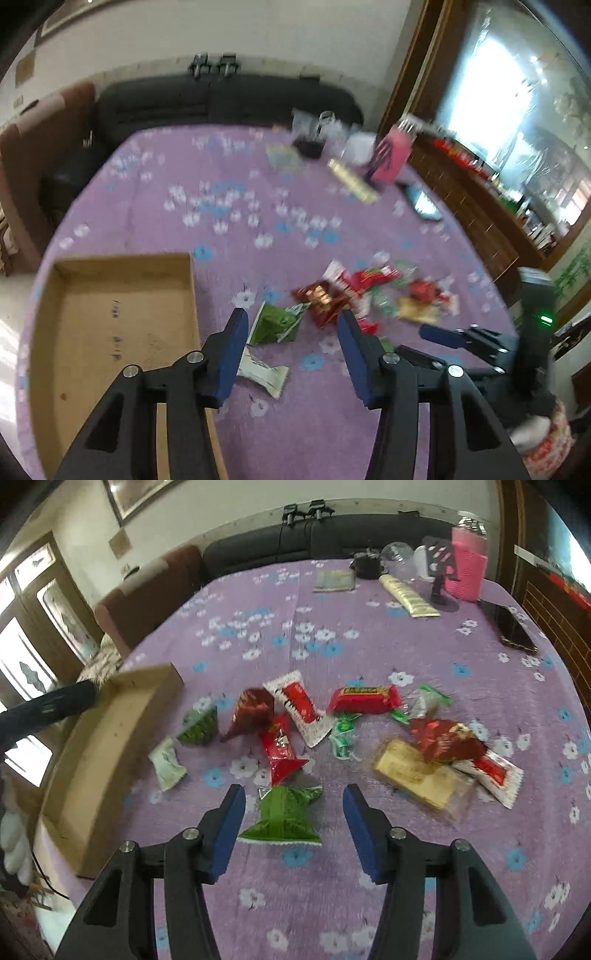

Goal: Organize snacks
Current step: 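Grasp a green pea bag with the left gripper while the right gripper grasps another green bag, then carry both green bags over the cardboard box and open both grippers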

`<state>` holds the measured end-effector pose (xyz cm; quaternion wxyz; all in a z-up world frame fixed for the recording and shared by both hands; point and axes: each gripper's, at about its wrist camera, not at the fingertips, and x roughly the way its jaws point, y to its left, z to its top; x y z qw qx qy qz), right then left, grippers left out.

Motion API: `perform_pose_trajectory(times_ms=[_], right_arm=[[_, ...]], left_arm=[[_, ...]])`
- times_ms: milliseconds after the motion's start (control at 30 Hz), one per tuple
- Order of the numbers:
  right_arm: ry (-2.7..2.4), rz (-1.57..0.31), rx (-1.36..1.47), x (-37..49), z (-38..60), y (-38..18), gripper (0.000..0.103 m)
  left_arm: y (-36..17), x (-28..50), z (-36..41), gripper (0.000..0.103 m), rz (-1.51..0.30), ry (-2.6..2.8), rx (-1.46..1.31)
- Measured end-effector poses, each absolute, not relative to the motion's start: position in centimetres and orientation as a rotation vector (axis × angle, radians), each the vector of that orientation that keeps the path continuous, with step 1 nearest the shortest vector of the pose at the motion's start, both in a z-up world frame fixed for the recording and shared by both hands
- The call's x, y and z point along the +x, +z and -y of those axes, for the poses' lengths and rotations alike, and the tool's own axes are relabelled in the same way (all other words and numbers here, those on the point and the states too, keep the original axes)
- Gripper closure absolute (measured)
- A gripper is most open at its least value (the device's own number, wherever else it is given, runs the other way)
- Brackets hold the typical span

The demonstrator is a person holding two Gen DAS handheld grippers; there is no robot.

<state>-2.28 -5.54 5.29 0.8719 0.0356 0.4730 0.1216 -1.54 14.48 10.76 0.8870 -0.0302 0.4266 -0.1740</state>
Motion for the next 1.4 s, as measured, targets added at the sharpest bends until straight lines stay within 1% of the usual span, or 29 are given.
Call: perform_pose_trajectory(times_ms=[167,300,633,667,700,733,767,833,1133,1233,1400], right_arm=[[0.268,-1.025,0.004,-1.7,4.6,2.6,0.049],[0.274,-1.039,-0.009,-1.4,4.2,1.5,0.049],[0.279,-1.019,-0.022,-1.0,4.0,1.5,0.049],[0.281,-1.016,-0.021,-1.0,4.1,1.5,0.049],[0.282,-1.014,-0.017,-1.1,4.1,1.5,0.053],[0.285,-1.011,-0.012,-1.1,4.2,1.5,0.06],[0.293,-1.01,-0.002,-1.2,4.3,1.5,0.061],[0.316,-1.008,0.028,-1.3,4.5,1.7,0.071],[0.37,-0.983,0.082,-2.8,3.9,3.6,0.071],[0.398,-0.969,0.075,-3.5,2.8,4.6,0.071],[0.479,-0.94,0.038,-4.6,-0.8,6.5,0.071]], left_arm=[[7.3,1.8,-13.2,0.05,-0.961,-0.337,-0.023],[5.9,3.2,-12.4,0.05,-0.998,-0.33,0.02],[2.8,5.1,-10.1,0.05,-1.052,-0.271,0.164],[2.5,5.0,-10.0,0.063,-1.061,-0.27,0.176],[2.4,4.9,-9.9,0.063,-1.058,-0.269,0.183],[2.4,4.8,-9.9,0.064,-1.049,-0.268,0.184],[2.5,4.6,-10.0,0.065,-1.047,-0.275,0.172],[2.8,4.2,-10.2,0.066,-1.036,-0.285,0.138],[7.7,-0.9,-14.2,0.066,-0.911,-0.33,-0.088],[9.4,-3.6,-17.2,0.066,-0.852,-0.306,-0.173],[10.0,-7.3,-22.7,0.066,-0.799,-0.173,-0.218]])
